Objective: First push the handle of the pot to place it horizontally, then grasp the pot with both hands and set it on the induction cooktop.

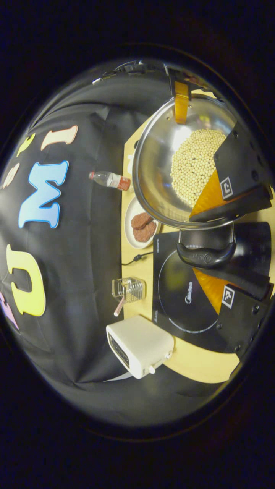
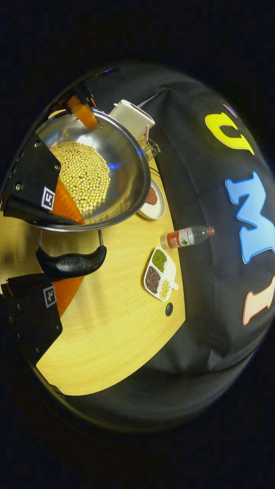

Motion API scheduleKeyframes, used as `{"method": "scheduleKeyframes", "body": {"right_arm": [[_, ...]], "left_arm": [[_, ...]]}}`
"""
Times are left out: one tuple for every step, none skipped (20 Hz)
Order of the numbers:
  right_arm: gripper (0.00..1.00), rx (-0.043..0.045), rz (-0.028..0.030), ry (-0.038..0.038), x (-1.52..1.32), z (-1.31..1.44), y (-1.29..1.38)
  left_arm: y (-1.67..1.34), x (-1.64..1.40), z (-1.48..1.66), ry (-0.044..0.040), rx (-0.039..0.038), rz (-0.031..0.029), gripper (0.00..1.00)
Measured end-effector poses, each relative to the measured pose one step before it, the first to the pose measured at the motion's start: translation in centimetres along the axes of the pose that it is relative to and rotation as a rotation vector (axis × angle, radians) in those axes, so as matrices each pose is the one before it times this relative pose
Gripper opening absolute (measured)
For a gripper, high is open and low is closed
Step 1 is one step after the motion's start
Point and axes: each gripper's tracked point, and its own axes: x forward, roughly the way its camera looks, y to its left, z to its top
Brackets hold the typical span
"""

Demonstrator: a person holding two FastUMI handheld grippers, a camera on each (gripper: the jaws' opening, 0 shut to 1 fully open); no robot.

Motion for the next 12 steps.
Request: {"method": "scheduleKeyframes", "body": {"right_arm": [[0.57,-0.00189,0.00418,-0.00238,0.111,0.503,1.091],[0.57,-0.00616,0.00088,0.00114,-0.012,0.140,0.891],[0.57,-0.00692,-0.00030,0.00077,-0.033,-0.016,0.798],[0.57,-0.00462,0.00092,0.00043,0.036,0.122,0.861],[0.57,-0.00536,0.00238,0.00027,0.088,0.154,0.932],[0.57,-0.00360,0.00411,0.00049,0.133,0.068,0.866],[0.57,-0.00264,0.00480,0.00420,0.259,-0.040,0.913],[0.57,-0.00166,0.00486,0.00165,0.210,0.053,0.858],[0.57,-0.00302,0.00434,0.00210,0.228,-0.030,0.857],[0.57,-0.00374,0.00286,0.00023,0.274,0.127,0.865],[0.57,-0.00478,0.00219,0.00181,0.276,-0.019,0.836],[0.57,-0.00320,0.00246,0.00034,0.207,-0.285,0.684]], "left_arm": [[0.855,-0.276,0.238,-0.00386,-0.00206,0.00448,0.68],[0.910,-0.042,0.117,0.00131,-0.00538,0.00125,0.68],[1.012,-0.231,-0.050,0.00221,-0.00613,0.00143,0.68],[1.025,-0.079,0.103,0.00084,-0.00457,0.00257,0.64],[0.852,-0.155,0.024,-0.00123,-0.00233,0.00355,0.64],[1.019,0.028,0.112,0.00043,-0.00059,0.00648,0.67],[0.893,-0.108,0.091,0.00120,-0.00196,0.00569,0.71],[0.981,-0.012,0.155,-0.00076,-0.00487,0.00600,0.68],[0.895,0.035,-0.007,0.00071,-0.00514,0.00414,0.68],[0.918,0.086,0.049,0.00221,-0.00431,0.00371,0.64],[1.011,0.002,-0.035,0.00280,-0.00351,0.00375,0.67],[0.843,0.147,0.076,0.00213,-0.00526,0.00379,0.68]]}}
